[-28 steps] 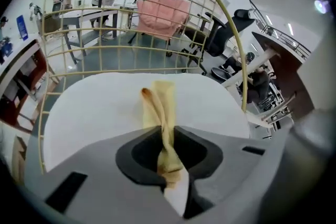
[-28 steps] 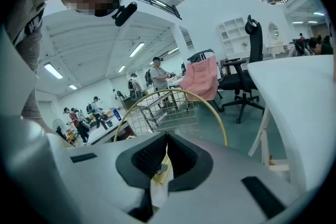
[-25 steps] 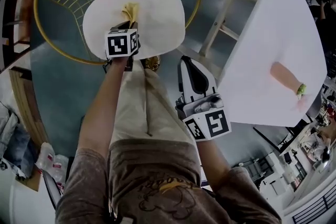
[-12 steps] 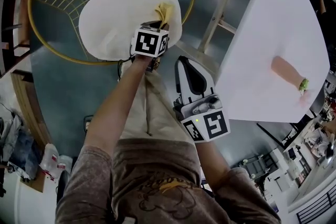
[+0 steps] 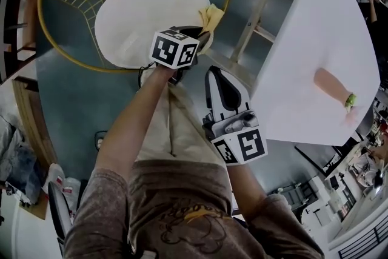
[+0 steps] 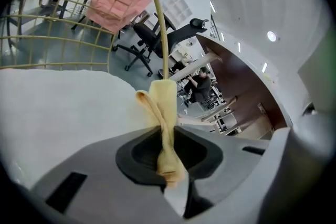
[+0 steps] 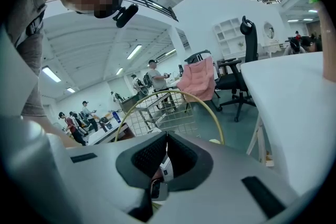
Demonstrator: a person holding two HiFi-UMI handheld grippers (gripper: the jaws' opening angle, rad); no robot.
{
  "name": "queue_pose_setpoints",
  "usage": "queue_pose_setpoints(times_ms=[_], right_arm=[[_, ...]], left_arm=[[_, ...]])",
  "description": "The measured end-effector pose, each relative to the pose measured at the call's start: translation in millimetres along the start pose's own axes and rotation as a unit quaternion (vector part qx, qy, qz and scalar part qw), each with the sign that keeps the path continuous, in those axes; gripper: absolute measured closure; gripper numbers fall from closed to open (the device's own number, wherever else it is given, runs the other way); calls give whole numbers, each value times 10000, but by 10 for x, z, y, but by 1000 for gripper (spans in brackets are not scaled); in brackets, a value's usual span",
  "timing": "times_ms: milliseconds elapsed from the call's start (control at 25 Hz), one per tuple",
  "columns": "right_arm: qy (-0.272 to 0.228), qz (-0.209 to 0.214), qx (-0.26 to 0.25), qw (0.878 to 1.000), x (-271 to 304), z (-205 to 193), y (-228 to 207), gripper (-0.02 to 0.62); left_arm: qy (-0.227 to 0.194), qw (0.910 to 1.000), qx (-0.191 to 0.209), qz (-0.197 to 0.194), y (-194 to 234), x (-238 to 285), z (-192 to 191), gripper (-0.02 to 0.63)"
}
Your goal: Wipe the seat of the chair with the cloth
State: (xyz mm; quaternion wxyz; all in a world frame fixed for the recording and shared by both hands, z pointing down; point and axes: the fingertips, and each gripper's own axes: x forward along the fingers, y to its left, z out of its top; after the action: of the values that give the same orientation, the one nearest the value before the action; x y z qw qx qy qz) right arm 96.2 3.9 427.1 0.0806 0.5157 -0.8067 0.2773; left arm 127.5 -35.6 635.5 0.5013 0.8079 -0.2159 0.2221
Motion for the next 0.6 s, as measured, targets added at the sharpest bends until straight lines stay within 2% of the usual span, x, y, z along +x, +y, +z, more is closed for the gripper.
queue_pose_setpoints(times_ms=[120,280,480,600], right_arm=[[19,37,-22,10000,14,-3,22,568],[27,117,-43,9999,62,-4,86,568],[9,247,-98,9996,131,33,197,568],[15,305,-118,9995,160,47,245,568]], left_arm=[[-170,9997,-149,57,97,-160,17,531],[-333,9981,-340,389,390,-520,-39,531],[-515,9913,-631,1029,912,-1172,-257,531],[-633,9829,-764,1554,1233,-1666,-424,531]])
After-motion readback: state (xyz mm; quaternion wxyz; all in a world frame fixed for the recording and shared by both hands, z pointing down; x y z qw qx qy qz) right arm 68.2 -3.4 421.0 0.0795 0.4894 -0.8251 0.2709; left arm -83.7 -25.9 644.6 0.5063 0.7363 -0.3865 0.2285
